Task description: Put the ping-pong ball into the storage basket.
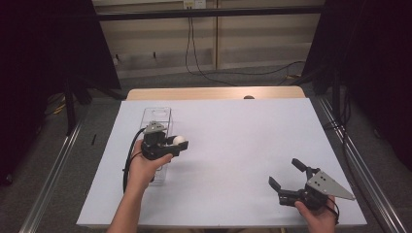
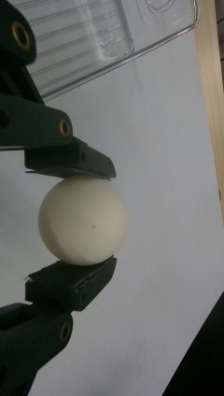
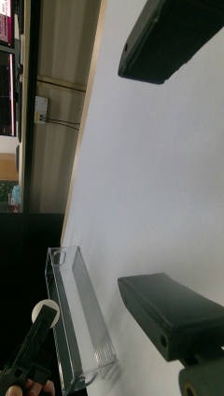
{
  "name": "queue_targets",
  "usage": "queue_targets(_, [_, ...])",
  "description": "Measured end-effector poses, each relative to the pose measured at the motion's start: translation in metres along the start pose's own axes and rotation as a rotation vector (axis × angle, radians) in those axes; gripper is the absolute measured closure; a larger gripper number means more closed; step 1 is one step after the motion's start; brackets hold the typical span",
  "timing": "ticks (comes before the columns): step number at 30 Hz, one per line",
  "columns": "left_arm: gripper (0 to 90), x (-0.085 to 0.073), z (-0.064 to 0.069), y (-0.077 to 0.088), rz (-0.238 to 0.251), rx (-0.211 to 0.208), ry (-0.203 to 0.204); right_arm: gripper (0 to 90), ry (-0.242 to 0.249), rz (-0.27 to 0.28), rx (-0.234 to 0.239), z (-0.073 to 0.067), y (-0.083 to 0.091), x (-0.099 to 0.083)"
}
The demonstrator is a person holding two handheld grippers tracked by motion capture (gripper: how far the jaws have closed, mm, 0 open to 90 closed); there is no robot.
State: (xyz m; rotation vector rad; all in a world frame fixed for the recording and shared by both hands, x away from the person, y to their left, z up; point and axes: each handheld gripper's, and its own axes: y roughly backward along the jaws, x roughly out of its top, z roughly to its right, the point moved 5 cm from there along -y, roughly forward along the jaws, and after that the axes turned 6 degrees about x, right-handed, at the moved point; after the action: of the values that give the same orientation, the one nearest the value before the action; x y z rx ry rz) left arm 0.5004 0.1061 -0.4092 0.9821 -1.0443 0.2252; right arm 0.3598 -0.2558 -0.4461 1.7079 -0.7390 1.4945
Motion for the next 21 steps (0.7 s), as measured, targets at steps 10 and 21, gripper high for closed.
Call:
queue_targets(10, [51.1, 0.0008, -0.0021, 0.0018, 0.0, 0.01, 0.0, 1.4, 0.0, 0.0, 0.001, -0.0002, -0.0001, -0.0001])
queue_targets(21, [51.1, 0.0023, -0.0073, 0.0065, 0.004, 0.021, 0.007, 1.4, 0.001, -0.001, 0.002, -0.0004, 0.0, -0.0001])
